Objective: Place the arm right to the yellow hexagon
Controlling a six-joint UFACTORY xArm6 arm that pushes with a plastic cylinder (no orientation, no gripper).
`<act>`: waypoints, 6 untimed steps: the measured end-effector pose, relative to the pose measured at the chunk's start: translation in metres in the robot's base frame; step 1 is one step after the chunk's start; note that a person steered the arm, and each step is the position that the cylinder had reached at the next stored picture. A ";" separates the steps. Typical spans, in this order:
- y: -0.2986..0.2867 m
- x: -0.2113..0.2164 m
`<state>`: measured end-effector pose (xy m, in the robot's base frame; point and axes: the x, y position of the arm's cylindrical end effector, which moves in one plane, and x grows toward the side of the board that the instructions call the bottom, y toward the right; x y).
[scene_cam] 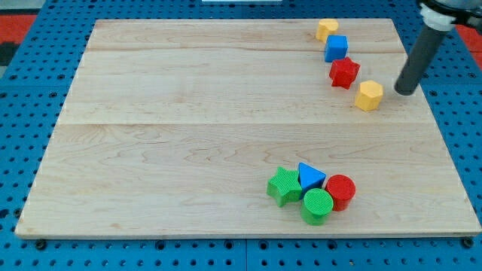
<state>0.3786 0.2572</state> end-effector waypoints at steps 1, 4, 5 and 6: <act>0.000 0.000; 0.000 0.000; 0.000 0.000; 0.000 0.000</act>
<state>0.3786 0.2572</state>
